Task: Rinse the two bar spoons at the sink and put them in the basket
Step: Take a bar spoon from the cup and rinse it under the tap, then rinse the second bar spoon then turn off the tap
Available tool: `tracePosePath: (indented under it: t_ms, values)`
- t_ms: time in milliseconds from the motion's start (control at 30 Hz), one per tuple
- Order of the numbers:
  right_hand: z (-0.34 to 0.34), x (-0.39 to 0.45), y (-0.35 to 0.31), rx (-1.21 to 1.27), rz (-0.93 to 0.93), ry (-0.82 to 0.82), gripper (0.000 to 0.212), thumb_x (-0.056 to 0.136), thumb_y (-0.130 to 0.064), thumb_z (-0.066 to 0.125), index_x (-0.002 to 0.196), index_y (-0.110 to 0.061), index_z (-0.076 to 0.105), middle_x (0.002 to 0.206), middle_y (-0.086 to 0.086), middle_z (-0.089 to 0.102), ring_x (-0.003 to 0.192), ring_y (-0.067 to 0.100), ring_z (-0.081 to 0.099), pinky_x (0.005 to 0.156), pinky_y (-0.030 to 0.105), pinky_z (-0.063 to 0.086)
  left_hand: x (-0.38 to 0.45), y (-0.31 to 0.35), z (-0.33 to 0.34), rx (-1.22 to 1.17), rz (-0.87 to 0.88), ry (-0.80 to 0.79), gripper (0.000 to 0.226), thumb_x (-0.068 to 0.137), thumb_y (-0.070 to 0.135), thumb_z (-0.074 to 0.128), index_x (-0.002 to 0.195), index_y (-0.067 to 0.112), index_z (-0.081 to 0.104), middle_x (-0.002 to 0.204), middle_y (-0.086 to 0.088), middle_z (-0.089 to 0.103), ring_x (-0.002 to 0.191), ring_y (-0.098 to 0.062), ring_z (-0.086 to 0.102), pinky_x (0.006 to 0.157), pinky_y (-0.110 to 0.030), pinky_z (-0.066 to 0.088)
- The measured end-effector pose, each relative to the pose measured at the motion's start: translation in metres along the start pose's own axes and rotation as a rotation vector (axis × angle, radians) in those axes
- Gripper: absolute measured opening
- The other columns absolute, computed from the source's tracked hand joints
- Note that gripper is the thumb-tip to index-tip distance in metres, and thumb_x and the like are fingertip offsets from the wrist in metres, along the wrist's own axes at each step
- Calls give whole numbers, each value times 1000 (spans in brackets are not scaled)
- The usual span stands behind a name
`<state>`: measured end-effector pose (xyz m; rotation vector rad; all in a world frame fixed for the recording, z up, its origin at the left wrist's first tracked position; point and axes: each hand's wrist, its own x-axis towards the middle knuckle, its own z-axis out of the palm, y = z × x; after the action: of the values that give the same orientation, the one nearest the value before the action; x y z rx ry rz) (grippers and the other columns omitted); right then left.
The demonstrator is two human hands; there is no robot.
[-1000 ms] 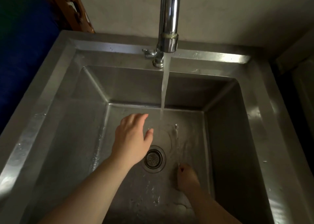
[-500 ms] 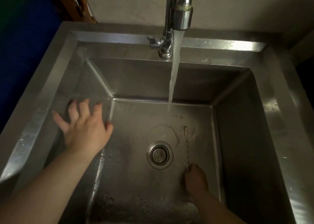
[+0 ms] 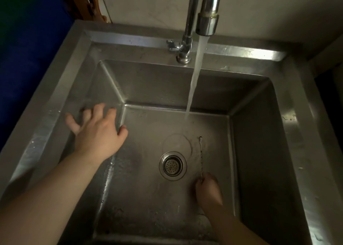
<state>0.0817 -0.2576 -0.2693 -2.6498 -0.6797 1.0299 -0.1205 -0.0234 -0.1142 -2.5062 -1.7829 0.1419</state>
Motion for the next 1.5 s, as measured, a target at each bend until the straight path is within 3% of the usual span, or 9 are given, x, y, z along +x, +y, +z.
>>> tracePosePath:
  t_ms: [133,233,367,767,1000,1167,1333,1400,1500]
  values:
    - [-18,-30,-34,-20,-160,49,17,91,-20,46,99,-13,60,102,9,60,91,26,59,74,30,45,-3,-2,-26,-115,15,-59,49,82,47,56,123,21,59,136,-7,49,123,-35,44,107,-63,22]
    - [-37,-65,-69,50,-340,94,14,88,-21,51,94,-15,62,97,4,60,89,24,59,76,33,48,-13,-14,-59,-271,58,25,43,82,39,60,117,14,65,129,-10,56,112,-37,52,96,-47,42]
    - [-55,-124,-121,74,-552,56,13,88,-25,55,93,-18,65,95,-1,66,89,19,61,72,24,40,-35,-41,-114,-402,98,167,36,84,31,62,114,10,65,115,-13,62,104,-37,58,91,-43,47]
    - [-12,-317,-252,130,-993,-417,21,83,-17,64,95,-34,65,68,-19,61,65,-6,58,60,3,39,-158,-248,-249,-533,-184,467,36,88,36,57,120,21,59,114,5,65,99,-11,60,80,-20,39]
    - [31,-368,-284,51,-924,-669,31,82,-25,66,101,-47,56,77,-11,70,70,-4,64,60,5,44,-255,-341,-205,-666,-531,439,42,87,47,41,124,32,55,114,13,58,103,-10,57,85,-30,48]
    - [54,-387,-308,162,-793,-832,55,71,-33,75,116,-48,49,92,-11,72,83,13,70,75,27,57,-294,-353,-134,-710,-701,471,43,90,32,42,129,20,55,120,1,58,101,-2,47,83,-19,34]
    - [62,-408,-345,245,-796,-773,47,64,-58,65,109,-55,51,90,-14,71,78,3,70,64,20,53,-334,-349,-74,-924,-802,270,70,76,59,61,136,49,27,127,24,37,113,0,44,88,-22,39]
    - [65,-415,-357,273,-798,-761,32,73,-53,65,104,-51,56,89,-15,72,77,0,70,58,15,53,-340,-343,-59,-963,-831,196,92,64,64,72,139,49,19,132,22,37,113,-1,45,89,-28,43]
    - [73,-422,-367,243,-845,-693,10,91,-39,55,93,-45,62,88,-18,71,74,-2,68,55,11,51,-339,-338,-43,-957,-797,181,90,58,65,76,133,46,29,123,23,43,103,-1,52,84,-24,45]
